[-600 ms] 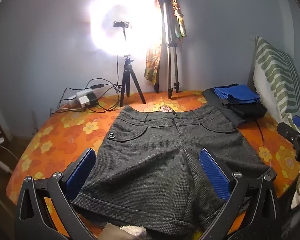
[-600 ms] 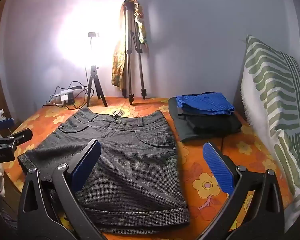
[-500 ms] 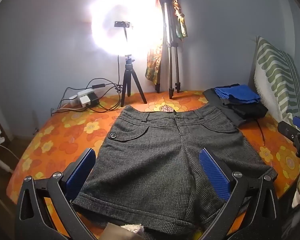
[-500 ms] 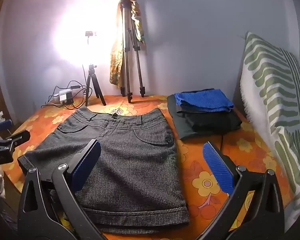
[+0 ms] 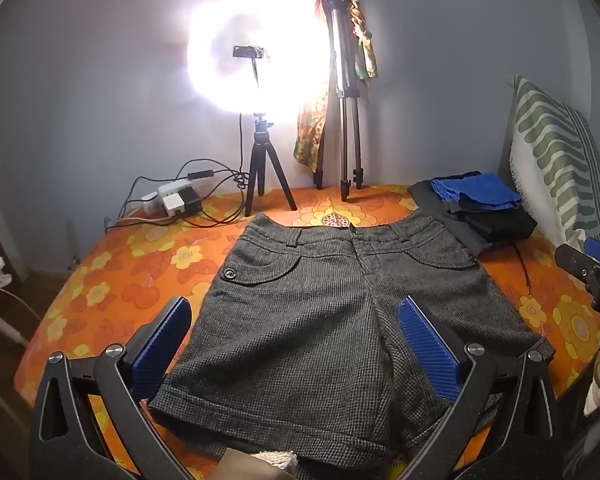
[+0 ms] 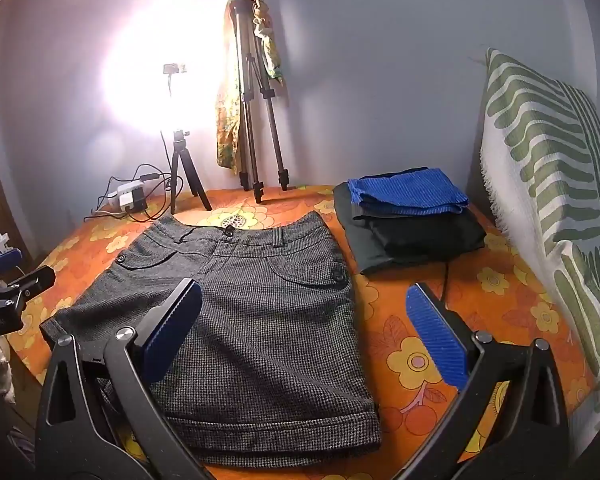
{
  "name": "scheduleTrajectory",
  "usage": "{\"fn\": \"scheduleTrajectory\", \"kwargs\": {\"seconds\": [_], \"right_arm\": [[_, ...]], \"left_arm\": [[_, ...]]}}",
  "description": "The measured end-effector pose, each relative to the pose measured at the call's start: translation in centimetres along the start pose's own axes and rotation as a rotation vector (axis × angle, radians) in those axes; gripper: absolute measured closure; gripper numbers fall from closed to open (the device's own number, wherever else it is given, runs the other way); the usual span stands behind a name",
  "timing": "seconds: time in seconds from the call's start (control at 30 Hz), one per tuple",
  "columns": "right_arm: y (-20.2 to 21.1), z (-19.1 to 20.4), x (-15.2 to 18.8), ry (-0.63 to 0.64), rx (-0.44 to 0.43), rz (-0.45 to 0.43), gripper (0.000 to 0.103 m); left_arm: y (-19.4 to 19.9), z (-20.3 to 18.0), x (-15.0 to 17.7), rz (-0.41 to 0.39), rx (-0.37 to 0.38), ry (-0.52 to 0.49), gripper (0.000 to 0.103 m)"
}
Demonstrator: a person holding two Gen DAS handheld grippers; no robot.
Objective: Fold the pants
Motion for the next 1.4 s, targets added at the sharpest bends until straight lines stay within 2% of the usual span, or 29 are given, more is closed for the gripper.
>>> {"fn": "scheduleTrajectory", "kwargs": {"seconds": [1.4], "right_arm": [[-0.22, -0.36, 0.11, -0.014, -0.014, 0.011, 0.0]], "left_arm": [[0.45, -0.22, -0.47, -0.021, -0.019, 0.003, 0.0]]}}
Point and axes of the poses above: each gripper's, at about its wrist camera, not at the fingertips, and y roughly against the way its jaws point, z to its left, x to its underside, the point moved 6 cm from there along -y, roughly the way its jaws point, and after that the axes turned 7 degrees about x, right-handed, at the moved point
